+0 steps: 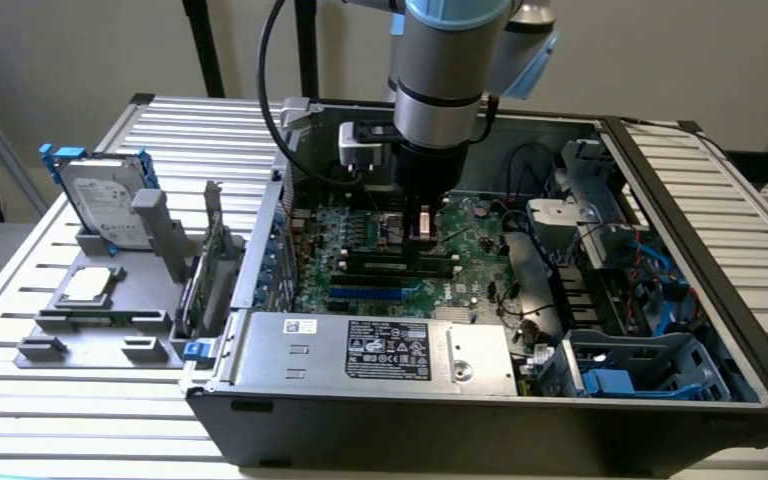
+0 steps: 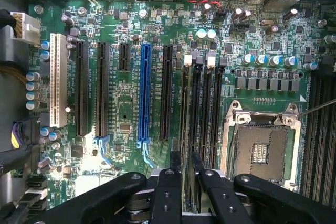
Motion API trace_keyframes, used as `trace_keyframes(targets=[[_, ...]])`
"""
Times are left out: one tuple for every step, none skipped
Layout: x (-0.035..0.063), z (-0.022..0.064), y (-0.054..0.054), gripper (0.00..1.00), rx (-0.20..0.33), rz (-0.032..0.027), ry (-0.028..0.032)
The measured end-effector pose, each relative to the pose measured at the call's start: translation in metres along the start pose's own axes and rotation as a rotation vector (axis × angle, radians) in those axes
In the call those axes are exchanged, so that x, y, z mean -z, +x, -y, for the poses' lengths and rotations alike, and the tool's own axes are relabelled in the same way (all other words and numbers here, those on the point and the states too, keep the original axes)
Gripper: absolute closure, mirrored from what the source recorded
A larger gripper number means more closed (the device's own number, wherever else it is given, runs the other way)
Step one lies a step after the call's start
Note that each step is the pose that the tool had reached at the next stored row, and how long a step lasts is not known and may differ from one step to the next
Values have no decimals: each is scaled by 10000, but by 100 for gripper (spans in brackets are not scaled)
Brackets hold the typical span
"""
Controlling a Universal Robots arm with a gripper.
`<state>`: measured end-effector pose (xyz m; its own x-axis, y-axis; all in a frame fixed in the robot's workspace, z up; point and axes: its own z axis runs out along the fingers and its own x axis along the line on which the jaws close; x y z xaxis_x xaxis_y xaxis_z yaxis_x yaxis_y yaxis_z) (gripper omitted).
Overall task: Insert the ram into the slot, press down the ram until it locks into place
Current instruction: 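Insert the ram into the slot, then press down the ram until it locks into place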
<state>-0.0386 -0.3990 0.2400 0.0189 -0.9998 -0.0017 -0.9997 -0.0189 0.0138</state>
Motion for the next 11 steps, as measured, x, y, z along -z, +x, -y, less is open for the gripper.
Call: trace_keyframes(targets=[[0, -1, 0, 78, -1, 0, 0], [0, -1, 0, 78, -1, 0, 0], [0, -1, 0, 78, 0, -1, 0], [0, -1, 0, 81, 0, -1, 0], [0, -2, 0, 87, -1, -1, -1], [0, -2, 0, 90, -1, -1, 0], [0, -2, 0, 90, 0, -1, -1], [0, -3, 0, 90, -1, -1, 0], [0, -3, 0, 90, 0, -1, 0], [0, -3, 0, 90, 0, -1, 0], [0, -7, 0, 90, -1, -1, -1]])
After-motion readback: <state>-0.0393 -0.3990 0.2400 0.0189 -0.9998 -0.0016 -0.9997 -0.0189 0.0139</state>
